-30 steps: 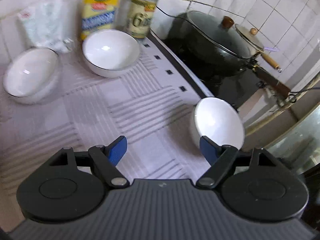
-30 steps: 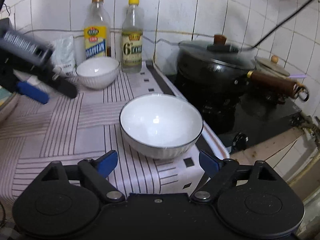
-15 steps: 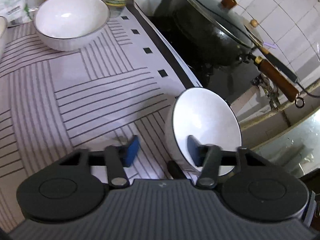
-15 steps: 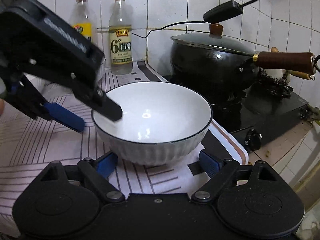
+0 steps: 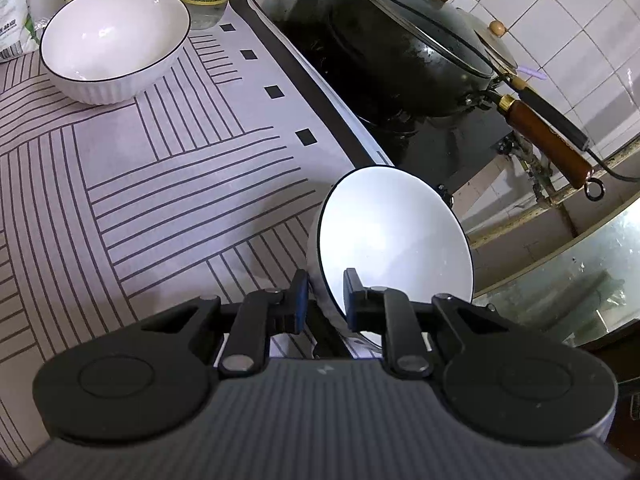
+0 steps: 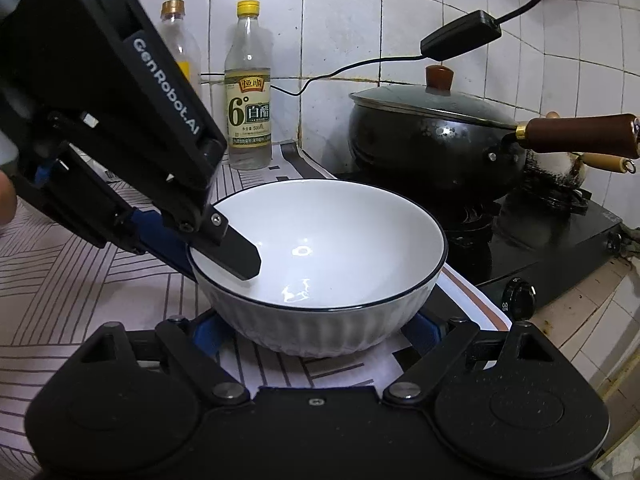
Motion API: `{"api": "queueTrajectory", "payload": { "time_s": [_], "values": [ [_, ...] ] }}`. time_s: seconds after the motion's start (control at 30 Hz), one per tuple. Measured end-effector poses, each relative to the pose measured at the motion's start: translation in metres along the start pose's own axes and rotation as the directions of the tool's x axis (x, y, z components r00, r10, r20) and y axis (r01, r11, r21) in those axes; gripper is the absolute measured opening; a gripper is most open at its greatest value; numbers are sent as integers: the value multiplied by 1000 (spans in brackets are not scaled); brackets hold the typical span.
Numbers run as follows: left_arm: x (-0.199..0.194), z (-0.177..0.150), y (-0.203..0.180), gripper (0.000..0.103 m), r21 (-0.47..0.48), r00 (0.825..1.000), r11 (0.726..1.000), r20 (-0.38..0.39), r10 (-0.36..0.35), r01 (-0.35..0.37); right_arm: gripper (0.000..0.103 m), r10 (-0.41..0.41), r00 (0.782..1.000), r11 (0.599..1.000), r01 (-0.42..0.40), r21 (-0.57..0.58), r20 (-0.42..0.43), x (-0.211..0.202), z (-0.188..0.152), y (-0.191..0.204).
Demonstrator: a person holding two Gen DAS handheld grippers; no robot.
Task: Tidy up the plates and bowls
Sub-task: 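Grasp the white bowl rim with the left gripper, then carry the white bowl beside the plate stack, lower it, open left gripper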
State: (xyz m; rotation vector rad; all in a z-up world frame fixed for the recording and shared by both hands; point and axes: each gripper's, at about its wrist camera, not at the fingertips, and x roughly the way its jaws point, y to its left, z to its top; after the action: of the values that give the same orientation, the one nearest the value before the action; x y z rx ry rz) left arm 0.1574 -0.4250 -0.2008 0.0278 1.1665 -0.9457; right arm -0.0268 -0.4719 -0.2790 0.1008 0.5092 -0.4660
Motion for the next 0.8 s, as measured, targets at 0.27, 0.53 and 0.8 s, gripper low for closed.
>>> {"api": "queueTrajectory", "payload": {
  "time_s": [0.27, 0.53, 0.8],
  "values": [
    [-16, -6, 7, 16, -23, 1000, 1000, -23, 19, -19, 92, 34, 999, 999, -34, -4, -9, -11, 1, 10],
    [-54, -14, 10, 16, -12, 998, 998, -10, 66, -66, 92, 76, 997, 997, -76, -24, 19, -31, 11, 28],
    [-103, -32, 34, 16, -32, 988, 988, 28, 154, -153, 91, 190, 981, 971, -181, -155, 42, -45, 25, 67]
  ]
}}
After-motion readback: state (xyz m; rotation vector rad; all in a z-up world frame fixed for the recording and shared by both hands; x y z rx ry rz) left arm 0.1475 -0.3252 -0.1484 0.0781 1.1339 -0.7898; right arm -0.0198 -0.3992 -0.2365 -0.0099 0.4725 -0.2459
